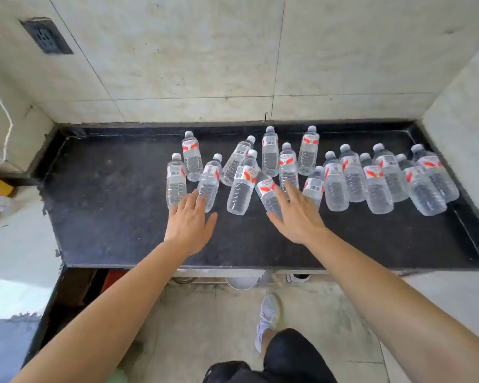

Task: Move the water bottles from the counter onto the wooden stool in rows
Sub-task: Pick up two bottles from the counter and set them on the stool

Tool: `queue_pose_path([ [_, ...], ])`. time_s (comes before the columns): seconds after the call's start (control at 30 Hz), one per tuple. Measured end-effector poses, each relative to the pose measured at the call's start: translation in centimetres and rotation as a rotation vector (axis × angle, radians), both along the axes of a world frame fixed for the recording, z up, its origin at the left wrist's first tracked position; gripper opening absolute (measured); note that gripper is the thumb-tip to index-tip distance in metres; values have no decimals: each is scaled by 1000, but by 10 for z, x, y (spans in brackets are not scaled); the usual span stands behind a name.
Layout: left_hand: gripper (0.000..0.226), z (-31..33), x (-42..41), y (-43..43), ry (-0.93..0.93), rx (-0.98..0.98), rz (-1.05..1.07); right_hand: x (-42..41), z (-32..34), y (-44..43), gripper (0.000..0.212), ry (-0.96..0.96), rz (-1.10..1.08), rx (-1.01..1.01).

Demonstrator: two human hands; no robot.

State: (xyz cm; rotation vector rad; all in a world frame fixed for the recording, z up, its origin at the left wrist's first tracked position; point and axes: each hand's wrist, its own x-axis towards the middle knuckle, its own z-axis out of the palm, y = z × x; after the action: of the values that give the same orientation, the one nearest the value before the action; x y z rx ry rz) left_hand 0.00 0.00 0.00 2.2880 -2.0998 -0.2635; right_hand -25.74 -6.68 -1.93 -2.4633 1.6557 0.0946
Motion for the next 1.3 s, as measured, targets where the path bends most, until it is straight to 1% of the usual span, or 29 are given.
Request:
queue_pose_path([
  [0.17, 56, -37, -17, -84, 190, 60, 85, -2, -24, -63, 73, -43, -35, 134],
  [0.3, 60, -71, -42, -119, 395, 160, 245, 2, -62, -78, 73, -138, -113, 257],
  [0.4, 66, -95, -54, -137, 494, 237, 279, 9, -86, -79, 77, -158, -143, 311],
  [0.47, 71, -109, -55, -143, 522, 272, 276, 14, -98, -77, 78, -153, -162, 281],
  [0.6, 72, -122, -52, -138, 623, 254, 316, 19, -113, -73, 76, -97, -174, 183],
  [0.7, 72, -124, -46, -124, 662, 256, 290, 21, -113, -69, 77, -63, -165, 139],
  [0.8, 70, -128, -39, -105, 713, 313, 291, 25, -108, -57, 83, -18, -188, 140],
  [0.9, 68, -130, -34, -80, 710, 346, 295, 32, -105, -37, 88, -21, -245, 140],
  [1.03, 67, -129, -28, -53, 560, 368, 268, 33, -105, -10, 89, -85, -328, 158],
  [1.17, 63, -126, -18, -37, 548, 403, 228, 34, -102, 2, 89, -133, -369, 186],
  [1.23, 60, -126, -12, -33, 549, 422, 245, 34, -101, 2, 88, -163, -384, 199],
  [1.3, 54, -125, -6, -32, 506, 418, 280, 33, -99, -2, 87, -164, -386, 217],
])
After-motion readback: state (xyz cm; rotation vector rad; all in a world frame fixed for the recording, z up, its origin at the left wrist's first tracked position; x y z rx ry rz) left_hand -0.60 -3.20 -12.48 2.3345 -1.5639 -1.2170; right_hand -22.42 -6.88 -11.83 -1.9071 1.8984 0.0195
